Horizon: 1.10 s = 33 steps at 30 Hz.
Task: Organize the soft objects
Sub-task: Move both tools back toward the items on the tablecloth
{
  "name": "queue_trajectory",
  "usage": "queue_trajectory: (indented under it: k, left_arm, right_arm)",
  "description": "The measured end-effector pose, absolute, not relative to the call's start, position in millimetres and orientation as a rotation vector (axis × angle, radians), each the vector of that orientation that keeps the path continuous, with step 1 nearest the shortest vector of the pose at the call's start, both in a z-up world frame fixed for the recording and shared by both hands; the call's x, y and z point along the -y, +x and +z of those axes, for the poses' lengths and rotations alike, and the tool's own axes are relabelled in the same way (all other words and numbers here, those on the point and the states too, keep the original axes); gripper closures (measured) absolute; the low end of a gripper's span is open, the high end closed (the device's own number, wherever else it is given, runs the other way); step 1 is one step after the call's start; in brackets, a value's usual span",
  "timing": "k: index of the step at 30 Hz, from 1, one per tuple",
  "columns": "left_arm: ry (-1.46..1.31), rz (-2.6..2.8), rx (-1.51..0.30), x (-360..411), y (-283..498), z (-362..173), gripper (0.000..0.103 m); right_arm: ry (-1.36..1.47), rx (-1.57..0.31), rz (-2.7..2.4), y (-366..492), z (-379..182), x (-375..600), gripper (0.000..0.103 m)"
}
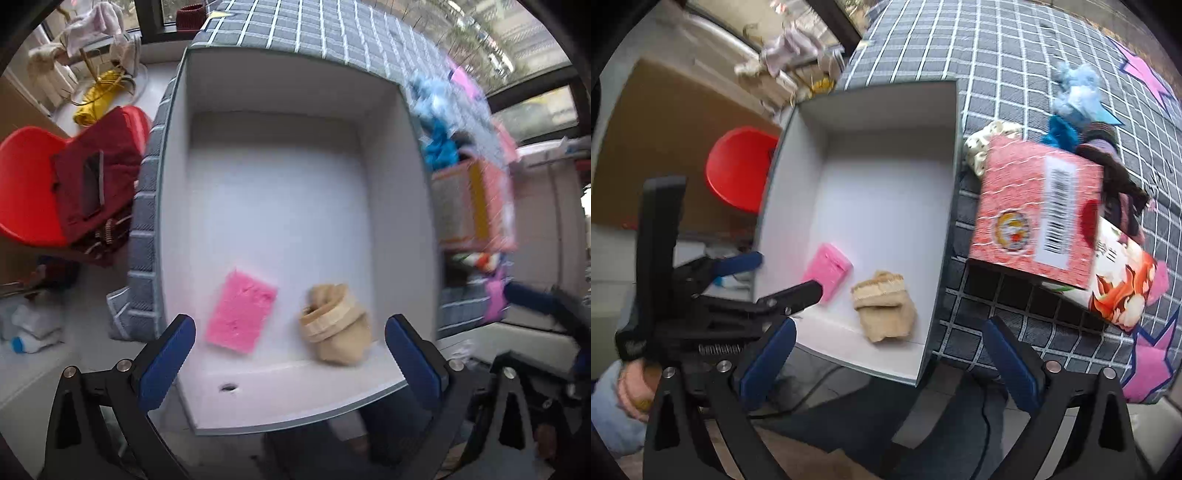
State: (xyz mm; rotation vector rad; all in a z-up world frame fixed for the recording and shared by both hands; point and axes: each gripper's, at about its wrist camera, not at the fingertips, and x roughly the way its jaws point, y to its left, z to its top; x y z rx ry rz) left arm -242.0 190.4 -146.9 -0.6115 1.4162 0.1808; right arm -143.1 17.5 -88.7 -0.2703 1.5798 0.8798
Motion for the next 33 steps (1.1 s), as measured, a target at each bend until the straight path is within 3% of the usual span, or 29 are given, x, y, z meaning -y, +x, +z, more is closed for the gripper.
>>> queue_trajectory:
  k: [12, 24, 33]
  left_arm:
    - [-0.505, 0.083, -1.353, -148.7, -161.7, -97.9, 0.000]
    - [-0.465, 0.061, -1.382, -82.3, -58.2, -79.2, 0.000]
    - [-0.401, 0.140, -1.447, -48.4, 46.0, -110.3, 0.000]
  right_arm:
    - [-0.086, -1.488, 0.677, -89.5, -51.1, 67.5, 0.001]
    - [0.162, -1.626, 0.165, 12.7, -132.5, 230.2, 0.001]
    - [-0.332, -1.523, 0.383, 54.6, -184.7, 234.9, 0.001]
